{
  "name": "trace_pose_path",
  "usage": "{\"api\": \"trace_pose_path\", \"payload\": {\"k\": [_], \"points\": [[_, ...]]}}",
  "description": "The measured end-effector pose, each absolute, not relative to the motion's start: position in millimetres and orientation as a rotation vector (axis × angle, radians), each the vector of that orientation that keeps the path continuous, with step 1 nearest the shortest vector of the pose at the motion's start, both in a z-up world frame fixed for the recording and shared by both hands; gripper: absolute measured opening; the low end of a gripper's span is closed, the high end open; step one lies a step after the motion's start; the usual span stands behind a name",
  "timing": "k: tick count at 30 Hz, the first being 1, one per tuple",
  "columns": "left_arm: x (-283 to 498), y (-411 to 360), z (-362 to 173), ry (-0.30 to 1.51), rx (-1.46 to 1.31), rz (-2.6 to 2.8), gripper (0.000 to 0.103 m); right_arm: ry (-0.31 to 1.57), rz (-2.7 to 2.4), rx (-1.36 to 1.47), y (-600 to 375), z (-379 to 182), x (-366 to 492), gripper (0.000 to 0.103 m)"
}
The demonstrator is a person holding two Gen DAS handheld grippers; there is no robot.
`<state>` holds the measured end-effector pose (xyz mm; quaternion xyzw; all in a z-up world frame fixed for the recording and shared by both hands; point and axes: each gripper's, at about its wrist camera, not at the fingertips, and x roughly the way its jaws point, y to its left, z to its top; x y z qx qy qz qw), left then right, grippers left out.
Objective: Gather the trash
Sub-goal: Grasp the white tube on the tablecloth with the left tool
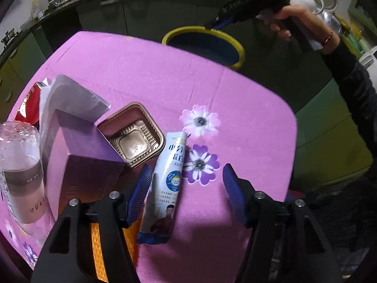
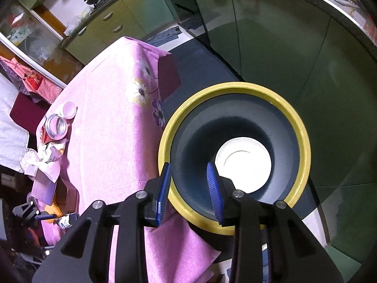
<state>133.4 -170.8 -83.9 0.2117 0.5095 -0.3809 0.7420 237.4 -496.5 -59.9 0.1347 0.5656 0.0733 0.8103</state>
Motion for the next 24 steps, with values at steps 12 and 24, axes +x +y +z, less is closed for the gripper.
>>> {"api": "trace_pose_path", "payload": {"k": [12,24], "points": [[151.9,-173.2,-109.3,1.216,0.494,-0.798,0.038,1.211,0.170,0.299,-499.4,-66.5,234.9,0.032],[146.3,-186.0,-86.9,1.194,0.444,-0.838,0.029,1.191,0.192,0.300,-496.7,-62.7,231.6,0.032]]}}
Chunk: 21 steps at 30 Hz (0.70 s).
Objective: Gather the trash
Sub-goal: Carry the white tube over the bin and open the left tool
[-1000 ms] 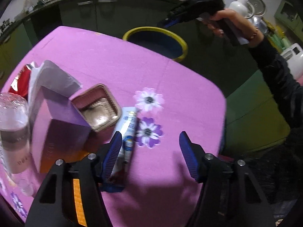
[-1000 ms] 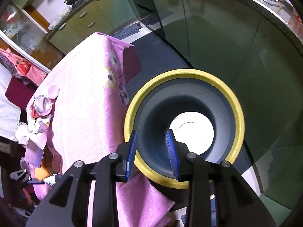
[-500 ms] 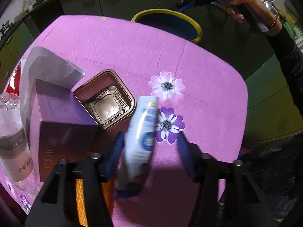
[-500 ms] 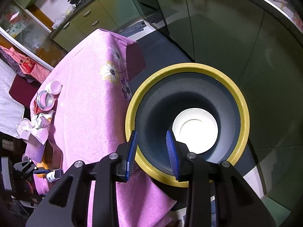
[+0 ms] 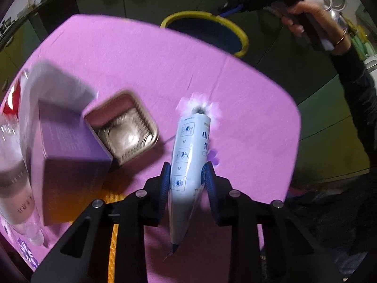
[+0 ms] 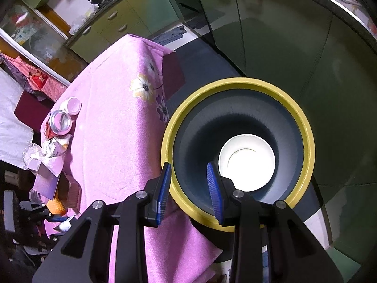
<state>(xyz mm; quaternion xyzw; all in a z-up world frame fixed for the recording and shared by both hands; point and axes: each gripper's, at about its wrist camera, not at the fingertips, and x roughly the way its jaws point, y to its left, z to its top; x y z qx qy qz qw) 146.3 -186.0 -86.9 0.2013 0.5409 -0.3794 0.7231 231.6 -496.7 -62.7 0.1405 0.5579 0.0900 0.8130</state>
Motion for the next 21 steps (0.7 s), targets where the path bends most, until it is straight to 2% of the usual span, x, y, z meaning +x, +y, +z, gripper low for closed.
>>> {"api": "trace_pose_path", "payload": {"k": [6,11,21], "points": [[153.9,-227.4,-48.7,1.120,0.426,-0.875,0.029,1.152,0.195,0.310,-509.8,-51.9,221.9,0.032],[169.8,-297.1,-20.5,1.037,0.451,-0.914,0.029,1.090,0.119,0.296,-545.6,-35.4,204.7,0.032],[242.5,-445.3,-46.1,0.997,0.470,-0.864,0.030,1.058,0.020,0.382,-628.6,-39.0,147.7,0.032]]}}
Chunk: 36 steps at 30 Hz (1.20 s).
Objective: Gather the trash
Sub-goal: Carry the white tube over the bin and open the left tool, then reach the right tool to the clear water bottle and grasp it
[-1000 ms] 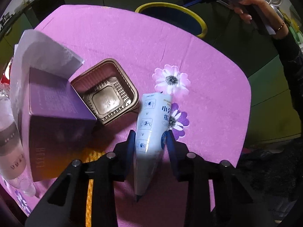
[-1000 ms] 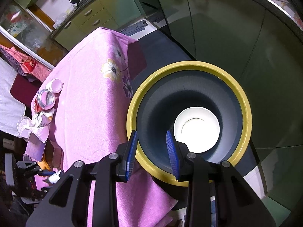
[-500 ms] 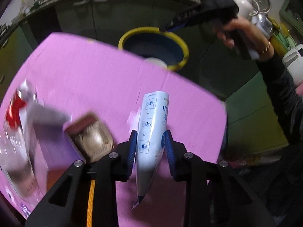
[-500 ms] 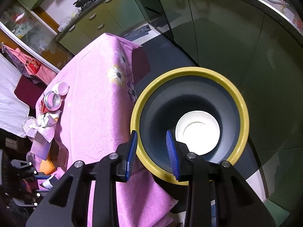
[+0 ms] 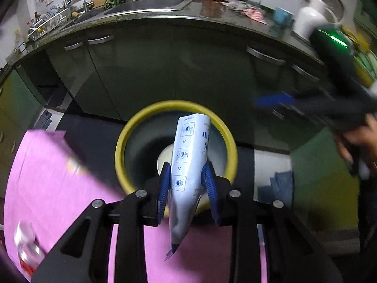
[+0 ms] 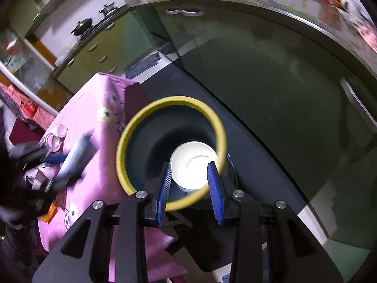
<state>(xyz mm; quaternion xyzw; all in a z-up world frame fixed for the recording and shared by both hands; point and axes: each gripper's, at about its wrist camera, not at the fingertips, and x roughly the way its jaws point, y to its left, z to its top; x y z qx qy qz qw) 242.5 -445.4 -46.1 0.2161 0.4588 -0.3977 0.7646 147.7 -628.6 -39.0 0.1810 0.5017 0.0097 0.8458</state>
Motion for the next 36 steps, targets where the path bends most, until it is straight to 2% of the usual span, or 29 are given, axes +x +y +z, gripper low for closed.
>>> {"api": "trace_pose_path", "payload": {"k": [3,5,6,10,17,18,20,22,29,36], "points": [[267.0,-468.7,-67.0,1.024,0.432,-0.828,0.037,1.062,0.000,0.392,-642.8,-42.3,136.0,0.032],[277.5,-472.7,-78.5,1.039,0.417,-0.795,0.063,1.068,-0.009,0.392,-648.0,-43.7,132.0,0.032],[280.1,-469.7,-79.9,1.036,0.410,-0.788,0.066,1.070,-0.013,0.390,-649.7,-44.0,131.3,0.032],[279.5,-458.8,-79.6,1.050,0.371,-0.794,0.066,1.073,-0.014,0.375,-648.9,-42.9,133.1,0.032],[228.0,-385.9,-16.2,0.970,0.260,-0.818,0.067,1.104,0.072,0.287,-598.2,-39.6,150.5,0.032],[217.5,-366.4,-4.1,0.950,0.240,-0.809,0.068,1.112,0.100,0.266,-584.5,-38.6,154.3,0.032],[196.3,-323.2,17.6,0.900,0.213,-0.769,0.078,1.122,0.161,0.221,-554.9,-36.1,161.3,0.032],[179.4,-279.3,32.5,0.861,0.178,-0.713,0.081,1.128,0.235,0.174,-521.2,-32.5,168.1,0.032],[119.4,-124.7,49.8,0.745,0.027,-0.426,0.081,1.148,0.549,-0.025,-378.8,-24.7,193.7,0.032],[87.2,-36.3,39.2,0.763,-0.126,-0.294,0.081,1.221,0.664,-0.134,-286.2,-48.8,219.4,0.032]]}}
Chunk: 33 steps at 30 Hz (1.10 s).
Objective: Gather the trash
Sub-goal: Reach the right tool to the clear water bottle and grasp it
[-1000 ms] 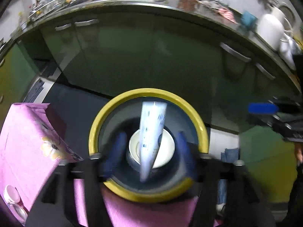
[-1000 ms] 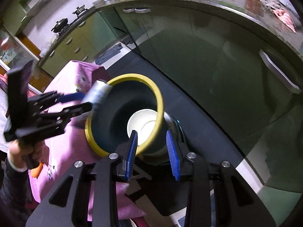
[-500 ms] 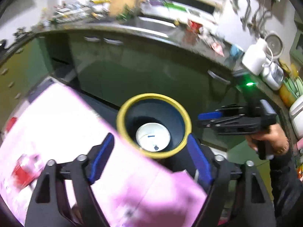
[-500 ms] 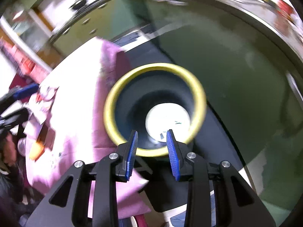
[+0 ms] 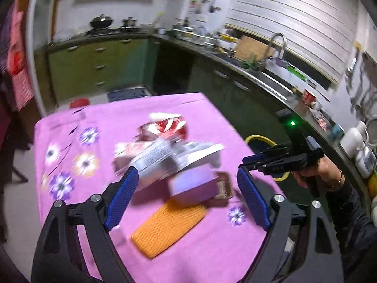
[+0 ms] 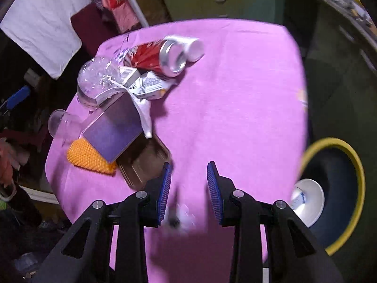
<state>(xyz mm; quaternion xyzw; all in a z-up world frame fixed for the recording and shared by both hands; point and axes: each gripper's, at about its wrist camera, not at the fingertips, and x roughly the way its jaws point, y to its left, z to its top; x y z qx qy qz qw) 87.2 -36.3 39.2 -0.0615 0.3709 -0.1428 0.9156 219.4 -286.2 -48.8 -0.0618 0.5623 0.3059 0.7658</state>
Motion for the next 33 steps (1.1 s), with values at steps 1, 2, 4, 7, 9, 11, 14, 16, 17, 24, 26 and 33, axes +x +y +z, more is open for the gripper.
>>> {"api": "trace_pose_path", "payload": {"k": [1,2,4,7,9,11,14,16,17,24,26,33], "points": [[84.2,-30.9,36.8,0.765,-0.133,-0.279,0.081,1.232,0.672,-0.139,-281.2,-54.0,221.3,0.032],[81.0,-26.1,33.9,0.768,-0.139,-0.265,0.081,1.241,0.677,-0.152,-274.6,-57.6,223.2,0.032],[78.2,-16.7,29.7,0.775,-0.151,-0.255,0.081,1.250,0.692,-0.172,-264.6,-61.2,223.9,0.032],[74.3,-1.7,23.8,0.779,-0.168,-0.241,0.081,1.190,0.639,-0.219,-262.1,-47.2,227.3,0.032],[72.2,7.5,21.1,0.780,-0.170,-0.237,0.082,1.108,0.631,-0.238,-261.4,-21.7,230.4,0.033],[70.6,11.4,21.0,0.775,-0.166,-0.232,0.081,1.056,0.732,-0.222,-253.5,3.9,231.9,0.041],[67.2,15.6,23.7,0.765,-0.171,-0.232,0.082,1.002,0.945,-0.387,-210.2,31.0,224.3,0.070],[64.8,16.9,25.4,0.762,-0.175,-0.239,0.082,0.999,1.055,-0.511,-175.9,39.1,223.8,0.070],[62.3,17.2,26.4,0.763,-0.176,-0.243,0.082,0.996,1.087,-0.564,-160.5,41.7,226.7,0.070],[49.6,29.0,31.9,0.758,-0.158,-0.216,0.082,1.067,1.199,-0.998,-69.3,25.1,227.6,0.070],[49.7,35.6,33.3,0.755,-0.171,-0.209,0.084,1.111,1.197,-1.084,-47.6,8.4,230.4,0.070],[53.6,47.4,27.0,0.771,-0.202,-0.216,0.085,1.275,1.233,-1.312,6.4,-37.2,228.7,0.069]]}}
